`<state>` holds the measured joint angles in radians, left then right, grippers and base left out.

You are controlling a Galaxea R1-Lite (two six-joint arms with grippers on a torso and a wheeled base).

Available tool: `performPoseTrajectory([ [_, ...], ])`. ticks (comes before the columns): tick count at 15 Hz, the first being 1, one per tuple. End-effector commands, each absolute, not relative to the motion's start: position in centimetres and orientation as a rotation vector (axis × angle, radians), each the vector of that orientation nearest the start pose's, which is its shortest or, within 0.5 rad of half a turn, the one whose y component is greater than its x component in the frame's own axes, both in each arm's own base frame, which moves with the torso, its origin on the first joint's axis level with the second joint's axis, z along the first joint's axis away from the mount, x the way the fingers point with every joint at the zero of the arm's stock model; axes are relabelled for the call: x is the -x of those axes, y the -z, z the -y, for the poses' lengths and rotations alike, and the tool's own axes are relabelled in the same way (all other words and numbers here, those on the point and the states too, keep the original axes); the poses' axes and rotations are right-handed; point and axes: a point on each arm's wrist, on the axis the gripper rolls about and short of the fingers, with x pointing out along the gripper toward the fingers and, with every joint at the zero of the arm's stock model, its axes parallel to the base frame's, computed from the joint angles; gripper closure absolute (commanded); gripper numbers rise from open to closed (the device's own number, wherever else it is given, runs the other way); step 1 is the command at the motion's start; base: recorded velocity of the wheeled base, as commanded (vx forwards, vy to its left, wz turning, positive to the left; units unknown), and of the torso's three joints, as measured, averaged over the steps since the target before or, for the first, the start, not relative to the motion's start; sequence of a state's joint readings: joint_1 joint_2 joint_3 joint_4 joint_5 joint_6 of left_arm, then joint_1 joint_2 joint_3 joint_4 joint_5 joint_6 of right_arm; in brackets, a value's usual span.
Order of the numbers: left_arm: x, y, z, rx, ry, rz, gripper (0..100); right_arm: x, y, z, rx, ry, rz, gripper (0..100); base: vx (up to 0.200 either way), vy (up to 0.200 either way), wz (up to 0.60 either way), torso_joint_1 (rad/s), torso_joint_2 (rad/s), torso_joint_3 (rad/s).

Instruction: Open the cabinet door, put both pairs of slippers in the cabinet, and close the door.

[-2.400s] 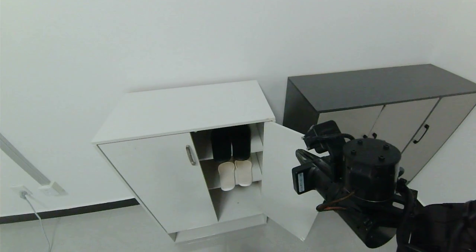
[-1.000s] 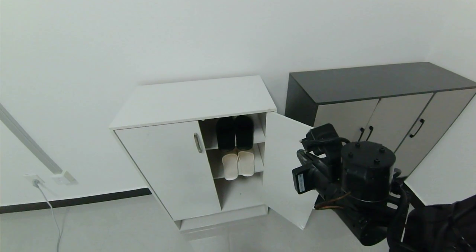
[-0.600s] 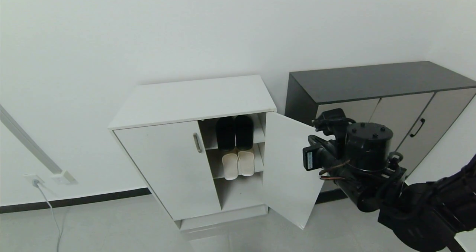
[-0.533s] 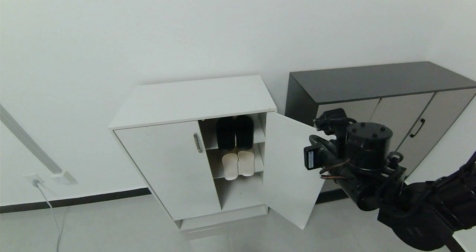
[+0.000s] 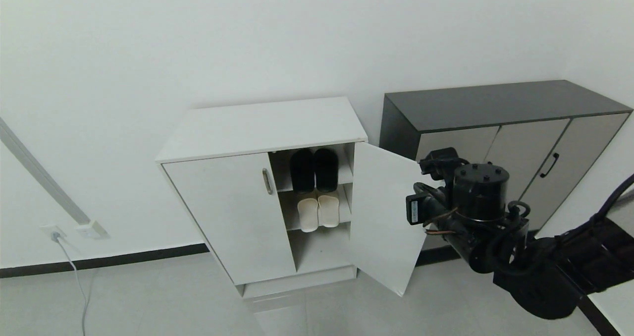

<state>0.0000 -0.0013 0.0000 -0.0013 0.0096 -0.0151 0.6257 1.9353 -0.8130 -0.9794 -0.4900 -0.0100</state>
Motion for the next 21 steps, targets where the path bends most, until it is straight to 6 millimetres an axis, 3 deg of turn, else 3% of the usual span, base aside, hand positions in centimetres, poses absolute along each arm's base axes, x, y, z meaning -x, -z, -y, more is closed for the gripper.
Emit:
performPoseTrajectory([
  [1,2.3,-7.6,0.0,0.015,-0.011,0.002,100,-31.5,-14.0,-18.7,0.082,-0.099,-0.125,100,0.000,0.000,0.00,0.000,0.00,0.000],
  [8,2.3,-7.6,0.0,0.017,-0.011,0.002,100,-40.3,-15.9,-15.7,-0.024,-0.033,-0.231,100,0.000,0.000,0.00,0.000,0.00,0.000],
  [11,2.3,-7.6,0.0,0.015,-0.011,0.002,100,-43.2,-16.2,-14.5,-0.042,0.002,-0.231,100,0.000,0.000,0.00,0.000,0.00,0.000],
  [15,2.3,-7.6,0.0,0.015,-0.011,0.002,100,-45.3,-15.1,-13.5,-0.042,0.025,-0.256,100,0.000,0.000,0.00,0.000,0.00,0.000],
  [21,2.3,-7.6,0.0,0.015,-0.011,0.002,100,-45.8,-14.0,-13.1,-0.036,0.037,-0.276,100,0.000,0.000,0.00,0.000,0.00,0.000],
])
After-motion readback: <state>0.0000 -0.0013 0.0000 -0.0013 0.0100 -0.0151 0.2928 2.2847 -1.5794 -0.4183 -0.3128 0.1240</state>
